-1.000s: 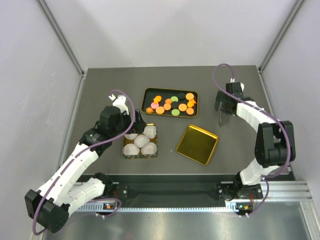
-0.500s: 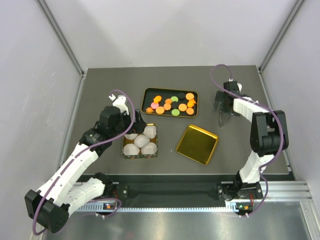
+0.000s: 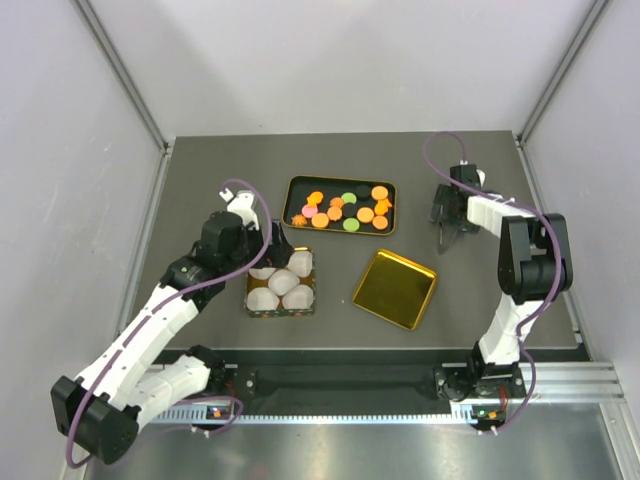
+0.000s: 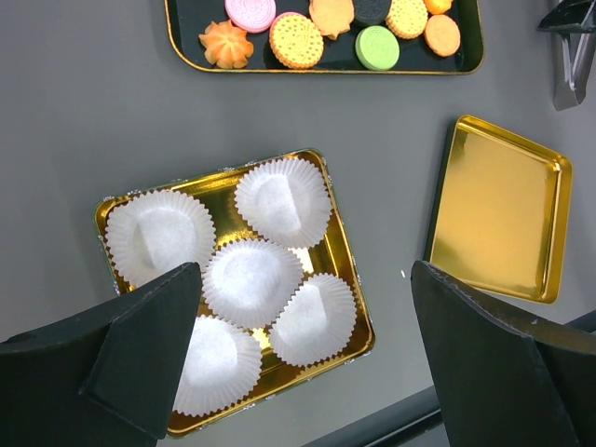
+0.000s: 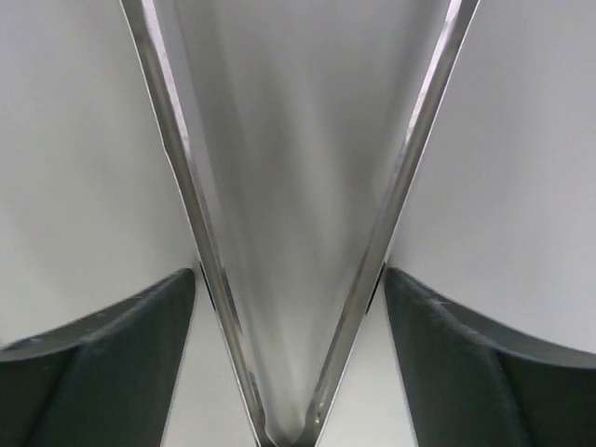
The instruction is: Pack the cookies
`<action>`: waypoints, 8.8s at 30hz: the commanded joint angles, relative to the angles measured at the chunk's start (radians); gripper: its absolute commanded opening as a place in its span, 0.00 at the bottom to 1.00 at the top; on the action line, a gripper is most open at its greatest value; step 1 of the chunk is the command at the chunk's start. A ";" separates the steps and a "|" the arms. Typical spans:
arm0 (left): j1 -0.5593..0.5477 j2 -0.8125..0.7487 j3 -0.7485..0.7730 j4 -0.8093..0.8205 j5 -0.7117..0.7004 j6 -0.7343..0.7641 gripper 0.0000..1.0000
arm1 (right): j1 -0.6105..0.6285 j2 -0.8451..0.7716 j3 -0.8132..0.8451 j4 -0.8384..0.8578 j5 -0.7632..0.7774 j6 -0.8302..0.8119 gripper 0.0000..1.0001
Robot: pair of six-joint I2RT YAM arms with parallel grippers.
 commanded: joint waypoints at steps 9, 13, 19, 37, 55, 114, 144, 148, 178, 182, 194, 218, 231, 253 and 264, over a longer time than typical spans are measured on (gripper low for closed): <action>0.003 0.009 0.006 0.015 -0.003 0.000 0.99 | -0.017 -0.041 0.044 0.008 -0.037 0.004 0.51; 0.003 0.010 0.006 0.016 -0.006 0.000 0.99 | -0.004 -0.139 0.086 -0.049 -0.025 -0.016 0.49; 0.003 0.010 0.008 0.013 -0.008 0.000 0.99 | 0.042 -0.291 0.118 -0.130 -0.024 -0.032 0.48; 0.003 -0.079 0.029 -0.094 -0.091 -0.008 0.99 | 0.477 -0.404 0.178 -0.245 0.004 -0.043 0.43; 0.003 -0.137 -0.021 -0.127 -0.152 -0.008 0.99 | 0.661 -0.242 0.247 -0.271 0.079 -0.060 0.40; 0.003 -0.128 -0.033 -0.117 -0.149 -0.006 0.99 | 0.689 -0.071 0.305 -0.299 0.013 -0.114 0.42; 0.003 -0.122 -0.035 -0.114 -0.141 -0.006 0.99 | 0.606 -0.233 0.265 -0.339 0.035 -0.105 0.34; 0.003 -0.125 -0.033 -0.114 -0.146 -0.008 0.99 | 0.611 -0.248 0.271 -0.337 -0.005 -0.105 0.31; 0.004 -0.063 0.488 -0.234 -0.385 -0.009 0.99 | 1.042 -0.126 0.451 -0.310 -0.159 -0.006 0.31; 0.004 -0.073 0.497 -0.238 -0.387 -0.011 0.99 | 1.054 -0.092 0.455 -0.288 -0.166 0.001 0.31; 0.004 -0.080 0.476 -0.235 -0.376 -0.008 0.99 | 1.063 -0.032 0.474 -0.271 -0.163 0.006 0.37; 0.004 -0.090 0.457 -0.226 -0.361 -0.014 0.99 | 1.056 -0.153 0.459 -0.278 -0.128 -0.002 0.48; 0.004 -0.085 0.453 -0.219 -0.344 -0.015 0.99 | 0.867 -0.310 0.308 -0.296 -0.045 -0.019 0.48; 0.004 -0.087 0.407 -0.219 -0.342 -0.015 0.99 | 0.730 -0.118 0.308 -0.244 -0.065 -0.046 0.46; 0.004 -0.085 0.393 -0.212 -0.342 -0.011 0.99 | 0.717 -0.072 0.322 -0.233 -0.093 -0.042 0.43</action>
